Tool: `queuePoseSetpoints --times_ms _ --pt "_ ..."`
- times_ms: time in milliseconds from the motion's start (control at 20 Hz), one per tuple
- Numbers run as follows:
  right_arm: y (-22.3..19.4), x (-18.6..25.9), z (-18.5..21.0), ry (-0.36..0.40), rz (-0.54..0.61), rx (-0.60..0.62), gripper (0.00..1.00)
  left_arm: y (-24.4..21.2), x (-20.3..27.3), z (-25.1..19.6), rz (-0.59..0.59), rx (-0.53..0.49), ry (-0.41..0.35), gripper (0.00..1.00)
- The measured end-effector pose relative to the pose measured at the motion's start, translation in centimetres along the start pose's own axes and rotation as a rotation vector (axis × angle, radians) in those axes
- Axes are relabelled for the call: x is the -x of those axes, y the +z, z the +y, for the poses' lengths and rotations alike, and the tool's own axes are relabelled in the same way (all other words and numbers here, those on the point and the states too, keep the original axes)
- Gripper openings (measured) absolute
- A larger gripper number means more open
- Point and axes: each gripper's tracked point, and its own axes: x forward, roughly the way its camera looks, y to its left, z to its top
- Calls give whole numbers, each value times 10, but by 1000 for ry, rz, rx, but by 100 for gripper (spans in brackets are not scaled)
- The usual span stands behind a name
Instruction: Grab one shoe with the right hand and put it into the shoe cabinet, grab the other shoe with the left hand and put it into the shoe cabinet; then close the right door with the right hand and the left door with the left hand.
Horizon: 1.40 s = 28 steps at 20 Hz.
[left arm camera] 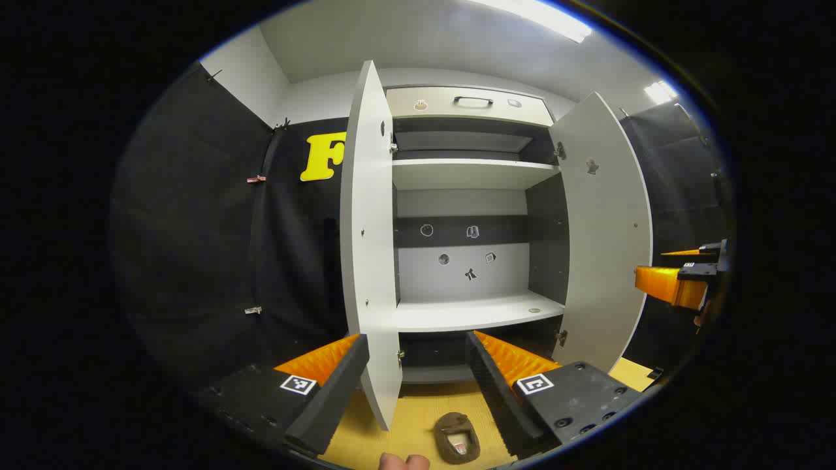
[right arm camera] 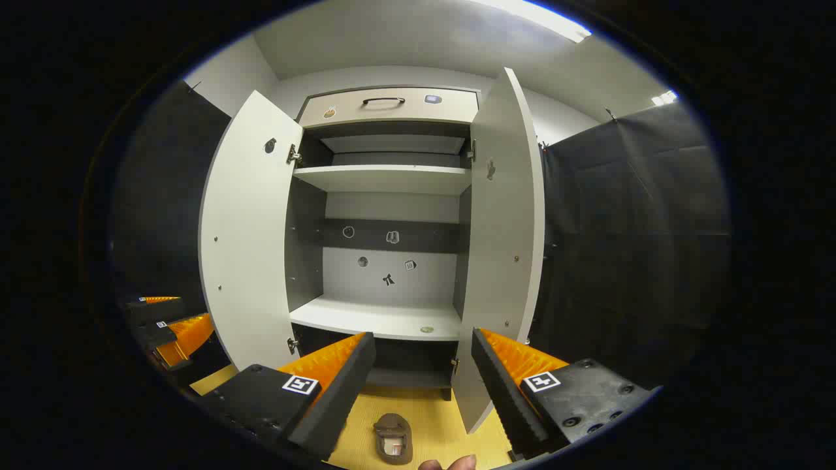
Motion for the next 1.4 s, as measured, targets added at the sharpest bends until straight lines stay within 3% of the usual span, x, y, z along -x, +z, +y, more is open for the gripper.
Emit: queuePoseSetpoints --times_ms 600,950,1150,1400 --pt "-1 -6 16 35 9 8 98 -4 -1 2 5 -22 5 95" --pt "-25 -9 29 66 82 23 98 -7 -1 0 7 -25 -9 95" --pt "-82 -10 45 106 231 -7 98 -16 -2 2 22 -26 -1 95" --pt "-210 -3 72 164 522 -33 99 -43 -6 5 74 -28 5 95"
